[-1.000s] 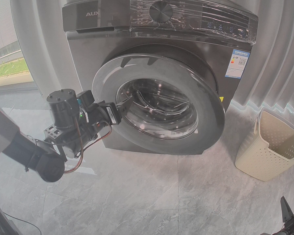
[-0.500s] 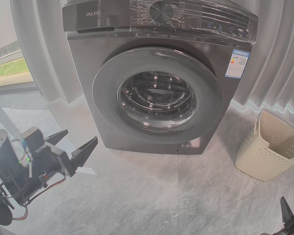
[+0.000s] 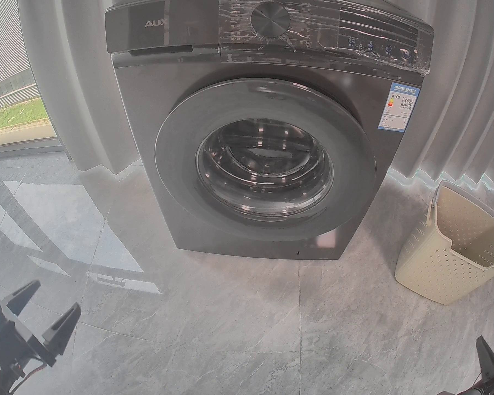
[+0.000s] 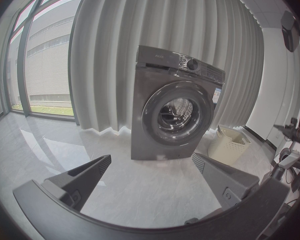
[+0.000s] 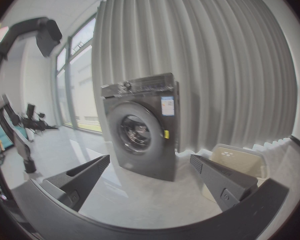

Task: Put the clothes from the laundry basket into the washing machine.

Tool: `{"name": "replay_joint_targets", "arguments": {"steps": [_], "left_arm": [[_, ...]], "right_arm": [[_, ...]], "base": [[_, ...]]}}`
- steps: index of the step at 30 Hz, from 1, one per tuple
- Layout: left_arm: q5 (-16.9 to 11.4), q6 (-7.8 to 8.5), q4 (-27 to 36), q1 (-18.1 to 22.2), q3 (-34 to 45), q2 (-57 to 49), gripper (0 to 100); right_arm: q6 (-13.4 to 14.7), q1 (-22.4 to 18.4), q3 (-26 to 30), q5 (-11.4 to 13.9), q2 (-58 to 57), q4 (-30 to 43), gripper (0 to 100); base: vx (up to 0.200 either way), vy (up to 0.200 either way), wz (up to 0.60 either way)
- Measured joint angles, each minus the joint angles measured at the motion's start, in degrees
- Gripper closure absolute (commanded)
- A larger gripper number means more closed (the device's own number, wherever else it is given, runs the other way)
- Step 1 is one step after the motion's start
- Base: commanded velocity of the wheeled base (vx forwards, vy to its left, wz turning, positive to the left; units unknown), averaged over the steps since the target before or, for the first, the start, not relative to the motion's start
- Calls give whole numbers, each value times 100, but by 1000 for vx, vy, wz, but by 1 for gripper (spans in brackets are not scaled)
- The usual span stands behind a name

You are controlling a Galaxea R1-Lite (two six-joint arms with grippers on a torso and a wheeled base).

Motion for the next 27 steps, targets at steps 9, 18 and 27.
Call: {"name": "replay_joint_targets", "arguments": {"steps": [9, 18, 27], "left_arm": [[-390, 11, 1829, 773, 88, -1947, 0], [-539, -141, 2537, 1156, 94, -3005, 0], [-623, -323, 2820, 1307, 94, -3380, 0]], "right_arm": [[585, 9, -818, 1525, 1374, -404, 0], [758, 516, -1565, 2077, 3881, -1312, 0], [900, 1580, -2219, 1287, 6396, -2844, 0]], "base": [[0, 0, 0], [0, 0, 0], [0, 0, 0]]}}
